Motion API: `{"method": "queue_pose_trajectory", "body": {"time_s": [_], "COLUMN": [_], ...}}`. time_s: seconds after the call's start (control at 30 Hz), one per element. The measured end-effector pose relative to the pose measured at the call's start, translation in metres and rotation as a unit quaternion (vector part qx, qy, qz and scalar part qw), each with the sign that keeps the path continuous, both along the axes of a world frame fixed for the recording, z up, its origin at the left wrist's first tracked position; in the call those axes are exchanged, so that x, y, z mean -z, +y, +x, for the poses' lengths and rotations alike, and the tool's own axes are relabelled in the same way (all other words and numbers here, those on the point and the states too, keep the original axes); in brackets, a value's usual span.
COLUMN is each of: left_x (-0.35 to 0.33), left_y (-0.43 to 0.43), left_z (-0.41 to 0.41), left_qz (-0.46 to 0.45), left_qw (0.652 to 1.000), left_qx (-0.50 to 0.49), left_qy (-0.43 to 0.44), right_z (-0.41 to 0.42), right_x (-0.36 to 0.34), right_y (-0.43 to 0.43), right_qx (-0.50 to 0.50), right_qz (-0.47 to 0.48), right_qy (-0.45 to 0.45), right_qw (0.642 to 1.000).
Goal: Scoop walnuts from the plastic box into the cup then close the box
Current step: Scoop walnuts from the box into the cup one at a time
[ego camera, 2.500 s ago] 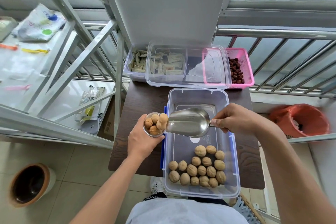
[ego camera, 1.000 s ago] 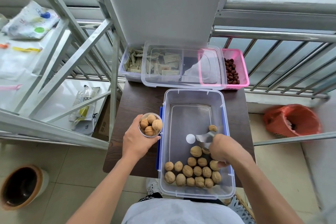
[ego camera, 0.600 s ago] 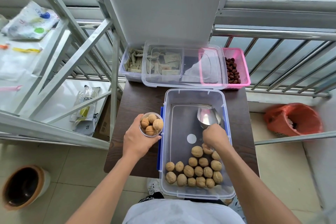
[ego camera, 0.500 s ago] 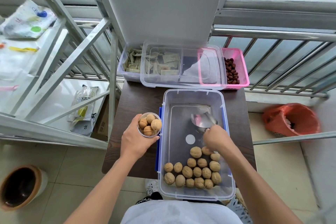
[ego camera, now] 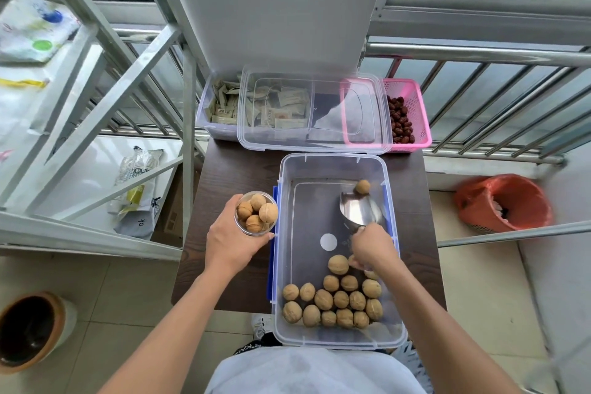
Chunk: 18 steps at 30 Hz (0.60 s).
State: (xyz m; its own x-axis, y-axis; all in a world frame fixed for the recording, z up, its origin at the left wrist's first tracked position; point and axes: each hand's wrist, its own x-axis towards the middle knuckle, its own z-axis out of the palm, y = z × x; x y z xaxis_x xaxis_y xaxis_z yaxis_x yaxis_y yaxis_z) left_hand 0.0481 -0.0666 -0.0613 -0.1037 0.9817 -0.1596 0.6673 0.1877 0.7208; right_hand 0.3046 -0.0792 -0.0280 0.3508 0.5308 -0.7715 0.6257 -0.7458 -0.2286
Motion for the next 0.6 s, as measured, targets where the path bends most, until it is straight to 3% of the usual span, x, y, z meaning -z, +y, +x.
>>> {"method": "queue_pose_trajectory", "body": {"time_s": [0.13,0.33,0.6], "left_x": [0.001,0.004,0.003], "left_y": [-0.002,-0.002,-0.003], "left_z": [-0.001,-0.002,0.000], "left_qz": [-0.002,-0.006,-0.008], "left_qw": [1.000,1.000,1.000], "left_qx": [0.001,-0.006,-0.006], "left_qy": [-0.007,-0.010,-0.008], "right_z": [0.001,0.005,0.016], "right_x": [0.030,0.057,0.059], "right_y": [0.012,0.012,0.000], "right_qx": [0.146,0.189,0.108], "right_qz": [0.084,0.115,0.197], "right_qy": [0.063,0.094,0.085], "right_qw": [0.984,0.971,0.971]}}
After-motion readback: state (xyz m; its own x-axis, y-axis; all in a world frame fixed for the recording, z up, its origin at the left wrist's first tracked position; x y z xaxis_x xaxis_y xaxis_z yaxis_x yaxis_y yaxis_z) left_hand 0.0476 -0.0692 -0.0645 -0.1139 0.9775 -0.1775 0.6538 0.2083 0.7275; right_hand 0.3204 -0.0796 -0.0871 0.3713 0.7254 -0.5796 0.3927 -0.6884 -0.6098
